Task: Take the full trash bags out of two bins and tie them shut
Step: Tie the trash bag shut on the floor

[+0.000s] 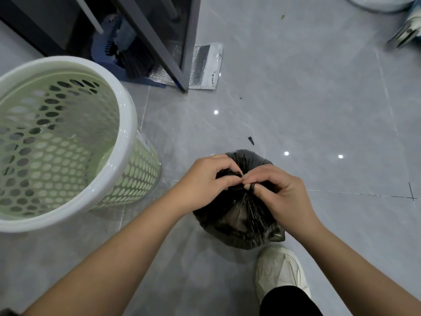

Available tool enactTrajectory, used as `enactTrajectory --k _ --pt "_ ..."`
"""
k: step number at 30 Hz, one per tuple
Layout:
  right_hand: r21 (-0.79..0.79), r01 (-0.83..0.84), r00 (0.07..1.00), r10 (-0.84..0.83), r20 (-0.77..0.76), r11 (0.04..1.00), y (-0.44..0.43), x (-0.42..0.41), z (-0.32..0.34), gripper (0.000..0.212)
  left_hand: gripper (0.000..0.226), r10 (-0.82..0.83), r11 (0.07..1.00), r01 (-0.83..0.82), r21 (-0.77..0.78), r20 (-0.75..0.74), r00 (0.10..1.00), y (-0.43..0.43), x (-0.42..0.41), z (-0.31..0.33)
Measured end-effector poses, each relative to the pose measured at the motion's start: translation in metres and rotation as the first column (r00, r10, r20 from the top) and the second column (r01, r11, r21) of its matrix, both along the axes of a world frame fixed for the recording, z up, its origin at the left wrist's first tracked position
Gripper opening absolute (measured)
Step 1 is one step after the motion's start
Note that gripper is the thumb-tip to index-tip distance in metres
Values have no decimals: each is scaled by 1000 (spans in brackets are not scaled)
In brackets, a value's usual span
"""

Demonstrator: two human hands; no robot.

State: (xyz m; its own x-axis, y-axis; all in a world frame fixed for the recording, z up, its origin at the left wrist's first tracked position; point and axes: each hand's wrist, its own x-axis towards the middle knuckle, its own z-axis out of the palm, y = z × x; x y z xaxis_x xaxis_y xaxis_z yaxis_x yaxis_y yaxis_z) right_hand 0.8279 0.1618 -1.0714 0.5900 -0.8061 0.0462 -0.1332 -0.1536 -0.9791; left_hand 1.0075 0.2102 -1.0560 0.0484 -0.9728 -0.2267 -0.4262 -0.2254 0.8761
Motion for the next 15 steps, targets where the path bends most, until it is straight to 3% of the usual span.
enactTrajectory --k 7,10,15 --pt "169 -15 998 24 -52 985 4 -4 -2 18 15 192 941 -140 307 -148 970 0 -13 6" --pt "120 -62 986 80 -144 991 4 -4 0 23 11 391 863 -240 444 -288 874 -2 -12 11" --pt "113 -83 970 106 -217 990 6 2 2 20 17 545 768 -177 615 -484 685 2 -12 14"
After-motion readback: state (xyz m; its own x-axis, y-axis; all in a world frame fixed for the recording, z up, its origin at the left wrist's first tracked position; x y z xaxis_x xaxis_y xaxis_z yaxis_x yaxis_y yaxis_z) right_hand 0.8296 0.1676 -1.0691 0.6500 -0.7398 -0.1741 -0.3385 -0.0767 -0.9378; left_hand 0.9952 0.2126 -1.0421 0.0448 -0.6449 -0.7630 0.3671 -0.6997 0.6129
